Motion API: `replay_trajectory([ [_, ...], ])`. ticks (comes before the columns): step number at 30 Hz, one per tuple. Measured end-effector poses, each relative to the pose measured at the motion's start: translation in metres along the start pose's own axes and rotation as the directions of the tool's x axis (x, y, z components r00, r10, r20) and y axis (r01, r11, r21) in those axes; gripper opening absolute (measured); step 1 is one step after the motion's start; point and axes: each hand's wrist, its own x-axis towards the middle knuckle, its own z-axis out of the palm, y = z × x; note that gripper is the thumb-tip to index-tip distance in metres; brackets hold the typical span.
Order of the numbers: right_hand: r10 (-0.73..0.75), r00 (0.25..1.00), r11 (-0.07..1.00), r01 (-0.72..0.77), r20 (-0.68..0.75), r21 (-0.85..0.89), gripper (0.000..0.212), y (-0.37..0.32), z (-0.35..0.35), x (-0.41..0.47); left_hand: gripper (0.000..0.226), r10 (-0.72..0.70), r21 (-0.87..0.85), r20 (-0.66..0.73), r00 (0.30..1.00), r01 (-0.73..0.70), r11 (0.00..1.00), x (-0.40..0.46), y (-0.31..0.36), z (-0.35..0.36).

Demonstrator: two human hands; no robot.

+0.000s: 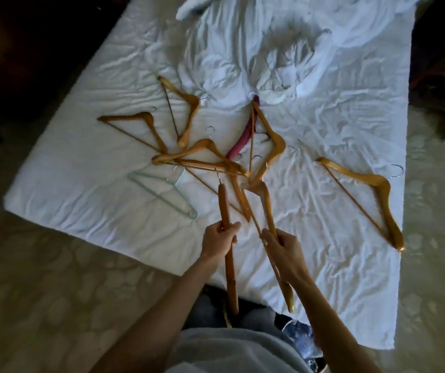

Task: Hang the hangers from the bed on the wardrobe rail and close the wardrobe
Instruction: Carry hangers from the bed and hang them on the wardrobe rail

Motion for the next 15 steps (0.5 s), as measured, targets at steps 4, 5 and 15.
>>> replay_trajectory([
  [4, -0.106, 0.983, 0.991, 0.116, 0.148, -0.061, 0.028, -0.042, 0.062, -0.011, 0.033, 0.059, -0.076, -0.128, 0.99, -0.069, 0.995, -0.029, -0.015, -0.069],
  [5, -0.121, 0.974, 0.986, 0.139, 0.19, -0.086, 0.029, -0.054, 0.081, -0.016, 0.032, 0.068, -0.097, -0.173, 0.983, -0.086, 0.992, -0.037, -0.021, -0.09],
  [15, -0.24, 0.831, 0.937, 0.334, 0.502, -0.104, 0.025, -0.143, 0.31, -0.093, 0.015, 0.015, -0.383, -0.496, 0.868, -0.234, 0.894, -0.111, -0.101, -0.327],
])
